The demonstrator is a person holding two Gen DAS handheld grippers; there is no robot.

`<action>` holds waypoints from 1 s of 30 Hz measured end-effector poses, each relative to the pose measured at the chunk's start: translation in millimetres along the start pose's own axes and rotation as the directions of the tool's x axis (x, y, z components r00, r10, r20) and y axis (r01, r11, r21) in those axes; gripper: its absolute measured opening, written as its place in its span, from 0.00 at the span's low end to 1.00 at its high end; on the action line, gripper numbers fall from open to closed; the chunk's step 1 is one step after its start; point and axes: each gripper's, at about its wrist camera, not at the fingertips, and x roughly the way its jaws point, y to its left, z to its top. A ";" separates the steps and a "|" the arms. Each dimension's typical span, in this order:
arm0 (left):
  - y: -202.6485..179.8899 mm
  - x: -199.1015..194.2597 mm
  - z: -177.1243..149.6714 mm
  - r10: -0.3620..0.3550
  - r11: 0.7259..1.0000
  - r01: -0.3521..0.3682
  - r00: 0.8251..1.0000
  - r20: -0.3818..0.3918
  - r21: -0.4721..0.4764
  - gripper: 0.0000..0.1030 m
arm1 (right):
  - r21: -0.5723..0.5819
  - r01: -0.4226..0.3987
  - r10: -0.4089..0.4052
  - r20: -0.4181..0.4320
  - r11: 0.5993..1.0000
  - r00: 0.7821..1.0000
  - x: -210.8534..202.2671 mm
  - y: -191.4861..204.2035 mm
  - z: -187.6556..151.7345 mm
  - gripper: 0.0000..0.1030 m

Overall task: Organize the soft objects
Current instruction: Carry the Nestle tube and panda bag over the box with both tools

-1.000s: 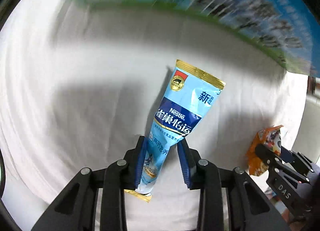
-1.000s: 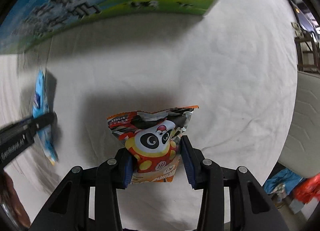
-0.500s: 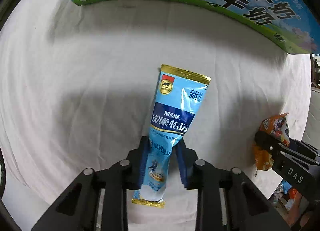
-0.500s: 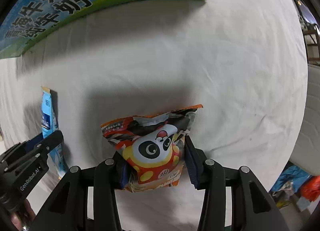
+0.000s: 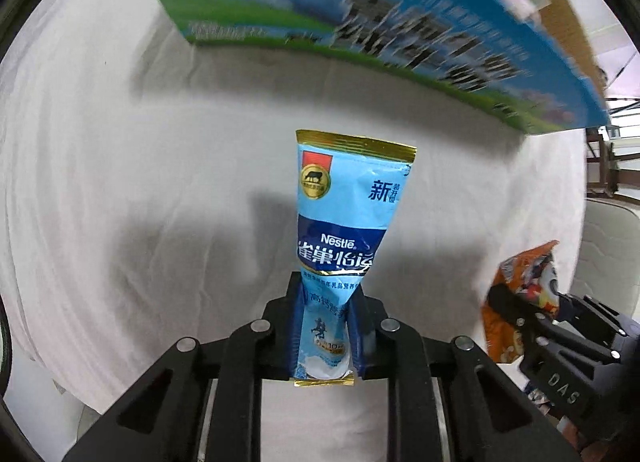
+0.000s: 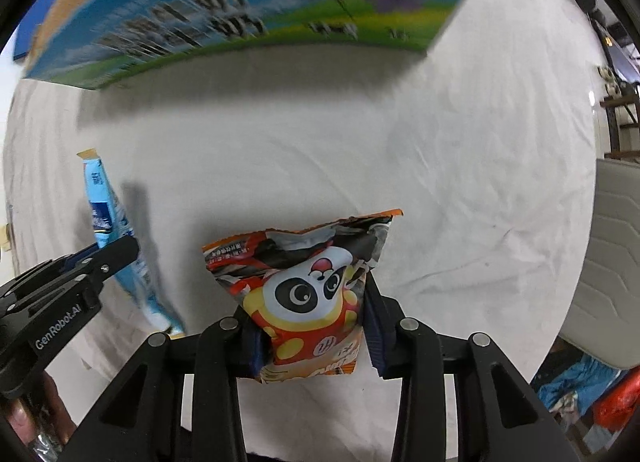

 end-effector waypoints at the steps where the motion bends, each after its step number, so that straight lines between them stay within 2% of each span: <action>1: -4.9 -10.2 1.0 -0.005 1.000 0.005 1.000 0.015 0.005 0.16 | -0.004 -0.005 0.005 0.011 1.000 1.000 -6.9 -1.1 -1.2 0.39; 4: -13.8 -40.8 5.9 -0.017 0.999 0.015 0.996 0.085 0.028 0.16 | -0.025 -0.012 0.013 0.055 1.000 0.998 -32.8 -5.7 -18.2 0.39; 9: -27.6 -91.5 6.2 -0.051 0.997 0.042 0.983 0.178 0.058 0.16 | -0.040 -0.038 0.043 0.123 0.998 0.991 -72.8 -9.0 -17.7 0.39; 16: -7.0 -158.4 38.7 -0.083 0.993 0.056 0.957 0.279 0.102 0.16 | -0.056 -0.060 0.071 0.223 0.997 0.972 -147.6 0.5 0.9 0.39; 21: -10.9 -175.9 79.2 -0.094 0.991 0.060 0.944 0.315 0.118 0.16 | -0.072 -0.069 0.087 0.273 0.995 0.958 -195.3 13.8 27.6 0.39; 24: -11.2 -186.0 107.5 -0.099 0.991 0.063 0.943 0.318 0.120 0.16 | -0.076 -0.083 0.102 0.283 0.994 0.954 -214.3 19.5 48.2 0.39; 27: -9.5 -188.6 139.5 -0.078 0.992 0.042 0.946 0.315 0.121 0.16 | -0.070 -0.079 0.096 0.296 0.994 0.950 -223.9 23.7 73.6 0.39; 30: -6.3 -179.1 171.6 -0.046 0.992 0.011 0.957 0.287 0.123 0.16 | -0.054 -0.066 0.079 0.296 0.996 0.952 -220.1 25.3 100.9 0.39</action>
